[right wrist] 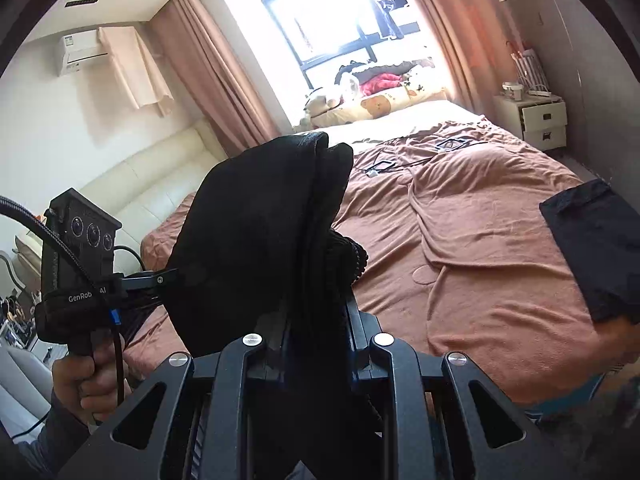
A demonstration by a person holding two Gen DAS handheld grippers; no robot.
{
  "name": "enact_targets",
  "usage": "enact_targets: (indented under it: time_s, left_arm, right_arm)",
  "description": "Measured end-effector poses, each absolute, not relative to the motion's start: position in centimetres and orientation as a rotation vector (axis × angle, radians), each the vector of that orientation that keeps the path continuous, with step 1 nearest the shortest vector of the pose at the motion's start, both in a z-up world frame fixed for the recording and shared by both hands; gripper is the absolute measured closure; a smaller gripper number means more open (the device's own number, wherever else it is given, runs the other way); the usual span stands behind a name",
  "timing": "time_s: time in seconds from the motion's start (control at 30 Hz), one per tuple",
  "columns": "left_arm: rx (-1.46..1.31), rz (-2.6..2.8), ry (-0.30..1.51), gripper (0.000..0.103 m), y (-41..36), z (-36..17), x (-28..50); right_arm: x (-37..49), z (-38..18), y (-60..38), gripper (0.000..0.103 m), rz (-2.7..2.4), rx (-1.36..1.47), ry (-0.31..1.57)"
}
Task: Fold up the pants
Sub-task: 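Carry the folded black shorts with both grippers toward the bed corner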
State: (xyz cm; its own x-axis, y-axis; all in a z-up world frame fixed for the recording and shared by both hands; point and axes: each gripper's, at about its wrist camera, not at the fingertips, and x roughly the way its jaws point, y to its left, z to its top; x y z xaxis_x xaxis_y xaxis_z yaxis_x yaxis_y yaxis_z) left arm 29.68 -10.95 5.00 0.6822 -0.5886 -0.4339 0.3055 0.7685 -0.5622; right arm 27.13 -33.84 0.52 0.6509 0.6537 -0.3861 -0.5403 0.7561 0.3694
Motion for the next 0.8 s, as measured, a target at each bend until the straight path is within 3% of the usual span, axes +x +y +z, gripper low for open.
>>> enact_targets:
  time_s: [0.8]
  left_arm:
    - [-0.386, -0.728, 0.609, 0.096, -25.8, 8.5, 34.0]
  right_arm:
    - [26.3, 1.6, -45.0, 0.085, 0.567, 0.238, 0.427]
